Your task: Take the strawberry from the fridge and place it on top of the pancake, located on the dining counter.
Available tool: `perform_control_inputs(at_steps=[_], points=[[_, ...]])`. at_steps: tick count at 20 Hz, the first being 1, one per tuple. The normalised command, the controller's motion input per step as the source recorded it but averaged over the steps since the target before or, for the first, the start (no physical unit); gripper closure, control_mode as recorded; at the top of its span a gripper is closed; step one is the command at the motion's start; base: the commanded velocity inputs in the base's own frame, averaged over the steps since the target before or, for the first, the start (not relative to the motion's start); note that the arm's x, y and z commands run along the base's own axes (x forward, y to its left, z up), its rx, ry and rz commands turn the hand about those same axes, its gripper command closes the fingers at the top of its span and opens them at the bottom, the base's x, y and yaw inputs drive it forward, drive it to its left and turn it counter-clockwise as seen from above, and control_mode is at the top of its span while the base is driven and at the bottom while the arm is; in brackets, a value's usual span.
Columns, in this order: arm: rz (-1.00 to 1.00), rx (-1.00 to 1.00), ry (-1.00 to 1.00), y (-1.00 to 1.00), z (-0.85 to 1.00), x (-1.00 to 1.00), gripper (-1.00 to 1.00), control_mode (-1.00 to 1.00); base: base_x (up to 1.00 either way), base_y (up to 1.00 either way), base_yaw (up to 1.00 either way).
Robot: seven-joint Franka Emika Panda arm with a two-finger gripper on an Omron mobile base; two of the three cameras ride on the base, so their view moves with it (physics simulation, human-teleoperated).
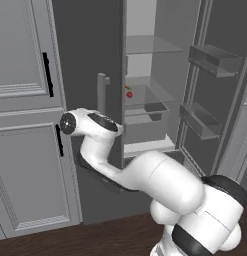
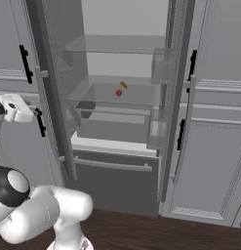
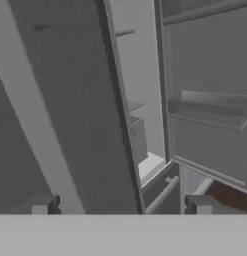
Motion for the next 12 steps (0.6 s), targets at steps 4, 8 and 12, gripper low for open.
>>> perform_control_inputs(at_steps=[4, 8, 12], points=[[0.02, 0.46, 0.02, -1.0, 0.09, -0.02, -1.0, -1.0, 0.0, 0.0, 0.0], [0.05, 0.5, 0.0, -1.0, 0.02, -0.24, -1.0, -1.0, 0.0, 0.0, 0.0], [0.0, 0.53, -0.08, -1.0, 0.0, -0.31, -1.0, -1.0, 0.0, 0.0, 0.0]])
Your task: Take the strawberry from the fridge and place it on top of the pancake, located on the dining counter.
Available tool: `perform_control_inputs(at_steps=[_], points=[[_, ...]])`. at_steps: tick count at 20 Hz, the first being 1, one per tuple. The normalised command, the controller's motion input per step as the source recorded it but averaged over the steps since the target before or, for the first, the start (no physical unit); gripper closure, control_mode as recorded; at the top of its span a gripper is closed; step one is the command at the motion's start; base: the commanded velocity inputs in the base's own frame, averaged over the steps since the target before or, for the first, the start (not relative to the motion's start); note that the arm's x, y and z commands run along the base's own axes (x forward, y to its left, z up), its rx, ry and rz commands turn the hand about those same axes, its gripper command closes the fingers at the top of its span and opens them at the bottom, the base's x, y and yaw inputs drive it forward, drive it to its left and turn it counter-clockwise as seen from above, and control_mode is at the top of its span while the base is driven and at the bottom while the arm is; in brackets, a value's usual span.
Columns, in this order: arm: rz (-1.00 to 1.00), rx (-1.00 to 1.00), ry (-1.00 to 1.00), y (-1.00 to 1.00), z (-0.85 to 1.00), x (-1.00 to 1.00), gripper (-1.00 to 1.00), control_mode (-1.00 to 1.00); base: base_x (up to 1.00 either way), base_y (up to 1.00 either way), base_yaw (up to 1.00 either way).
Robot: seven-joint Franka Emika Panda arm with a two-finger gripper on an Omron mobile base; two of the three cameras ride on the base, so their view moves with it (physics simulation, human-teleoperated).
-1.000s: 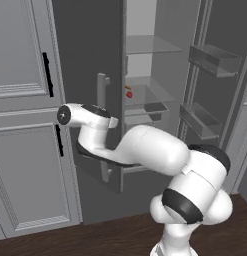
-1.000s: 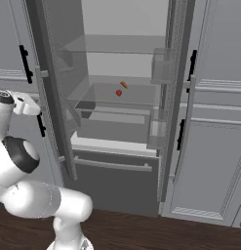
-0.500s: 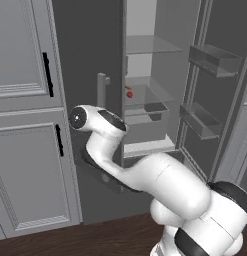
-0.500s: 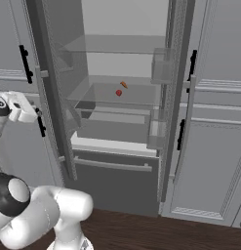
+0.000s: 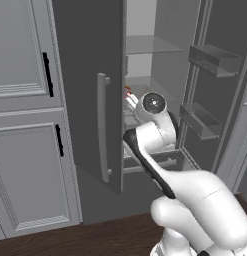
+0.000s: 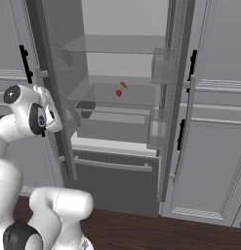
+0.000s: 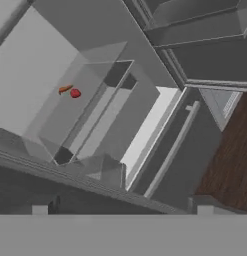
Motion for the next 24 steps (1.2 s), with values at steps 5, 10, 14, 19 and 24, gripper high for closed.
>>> perform_control_inputs(at_steps=[5, 10, 14, 19, 24], points=[[0.05, 0.63, 0.18, -0.88, 0.0, 0.56, -1.0, -1.0, 0.0, 0.0, 0.0], [0.33, 0.75, 0.29, -0.17, 0.0, 0.96, -1.0, -1.0, 0.0, 0.0, 0.0], [0.41, 0.67, 0.33, 0.03, 0.0, 0.81, -1.0, -1.0, 0.0, 0.0, 0.0], [0.37, 0.09, 0.22, 0.52, -0.32, 0.48, -1.0, -1.0, 0.0, 0.0, 0.0], [0.32, 0.07, 0.13, 0.46, -0.27, 0.48, -1.0, -1.0, 0.0, 0.0, 0.0]])
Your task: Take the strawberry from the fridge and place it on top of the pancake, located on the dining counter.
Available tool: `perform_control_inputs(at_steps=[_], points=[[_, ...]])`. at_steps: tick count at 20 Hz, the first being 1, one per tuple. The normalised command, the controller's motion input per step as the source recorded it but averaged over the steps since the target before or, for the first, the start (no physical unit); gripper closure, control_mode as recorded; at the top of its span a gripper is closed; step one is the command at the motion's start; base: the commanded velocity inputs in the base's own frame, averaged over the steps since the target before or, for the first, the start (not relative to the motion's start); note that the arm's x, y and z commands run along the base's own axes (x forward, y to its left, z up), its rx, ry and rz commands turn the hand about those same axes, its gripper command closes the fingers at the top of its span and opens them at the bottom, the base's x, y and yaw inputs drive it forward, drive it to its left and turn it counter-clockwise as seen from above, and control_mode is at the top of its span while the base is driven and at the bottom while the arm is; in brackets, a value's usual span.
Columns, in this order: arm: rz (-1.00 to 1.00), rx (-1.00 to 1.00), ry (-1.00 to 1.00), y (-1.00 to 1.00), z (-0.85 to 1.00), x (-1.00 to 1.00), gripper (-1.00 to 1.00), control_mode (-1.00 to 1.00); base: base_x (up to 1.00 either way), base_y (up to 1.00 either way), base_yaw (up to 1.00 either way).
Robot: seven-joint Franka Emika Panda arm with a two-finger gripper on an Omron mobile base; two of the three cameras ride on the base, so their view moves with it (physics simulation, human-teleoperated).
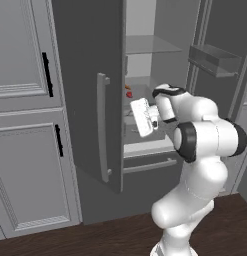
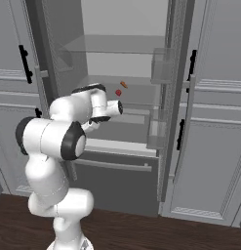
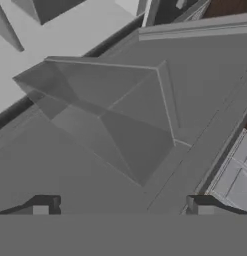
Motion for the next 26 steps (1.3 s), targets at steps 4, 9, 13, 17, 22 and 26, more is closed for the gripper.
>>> perform_control_inputs(at_steps=[4, 9, 13, 17, 22, 26], points=[[0.24, 0.04, 0.04, 0.4, -0.23, 0.27, -1.0, -1.0, 0.0, 0.0, 0.0], [0.19, 0.0, 0.04, 0.62, -0.25, 0.0, -1.0, -1.0, 0.0, 0.0, 0.0], [0.1, 0.0, 0.04, 0.63, -0.18, -0.03, -1.0, -1.0, 0.0, 0.0, 0.0], [0.04, 0.0, 0.03, 0.63, -0.11, -0.12, -1.0, -1.0, 0.0, 0.0, 0.0], [0.0, 0.0, 0.01, 0.75, -0.03, -0.25, -1.0, -1.0, 0.0, 0.0, 0.0], [0.0, 0.0, 0.0, 0.83, 0.0, -0.31, -1.0, -1.0, 0.0, 0.0, 0.0]])
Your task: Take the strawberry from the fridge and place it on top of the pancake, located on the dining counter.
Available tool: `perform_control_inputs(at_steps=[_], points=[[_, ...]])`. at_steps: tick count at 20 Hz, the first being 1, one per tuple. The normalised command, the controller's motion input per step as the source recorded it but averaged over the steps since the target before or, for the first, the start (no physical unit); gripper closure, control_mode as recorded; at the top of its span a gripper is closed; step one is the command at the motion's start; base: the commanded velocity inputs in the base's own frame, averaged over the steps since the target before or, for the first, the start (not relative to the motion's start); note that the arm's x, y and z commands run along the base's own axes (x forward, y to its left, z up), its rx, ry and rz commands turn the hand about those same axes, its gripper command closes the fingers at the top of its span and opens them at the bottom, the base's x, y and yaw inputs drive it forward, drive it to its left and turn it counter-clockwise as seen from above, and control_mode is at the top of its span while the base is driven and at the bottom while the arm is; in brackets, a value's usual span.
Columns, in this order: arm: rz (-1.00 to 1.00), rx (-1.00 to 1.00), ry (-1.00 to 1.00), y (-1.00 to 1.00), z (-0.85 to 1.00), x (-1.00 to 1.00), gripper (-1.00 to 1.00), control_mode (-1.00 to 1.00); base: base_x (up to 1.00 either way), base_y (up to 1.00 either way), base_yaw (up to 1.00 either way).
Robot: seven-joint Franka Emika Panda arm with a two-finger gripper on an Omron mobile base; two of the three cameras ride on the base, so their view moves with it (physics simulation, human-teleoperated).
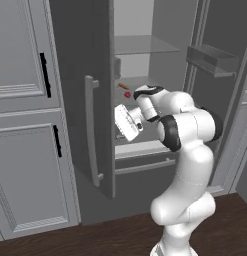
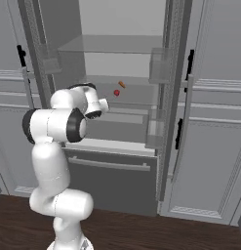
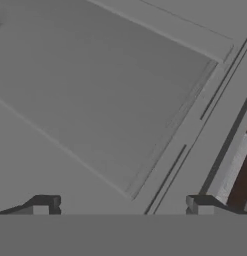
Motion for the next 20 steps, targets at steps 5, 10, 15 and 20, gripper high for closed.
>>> perform_control_inputs(at_steps=[5, 10, 15, 20], points=[[0.0, -0.03, 0.0, 0.88, 0.0, -0.19, -1.0, -1.0, 0.0, 0.0, 0.0], [-0.02, -0.06, 0.0, 0.8, 0.0, -0.14, -1.0, -1.0, 0.0, 0.0, 0.0], [-0.04, -0.05, 0.0, 0.65, 0.0, -0.15, -1.0, -1.0, 0.0, 0.0, 0.0], [-0.05, -0.04, 0.0, 0.39, 0.05, -0.16, -1.0, -1.0, 0.0, 0.0, 0.0]])
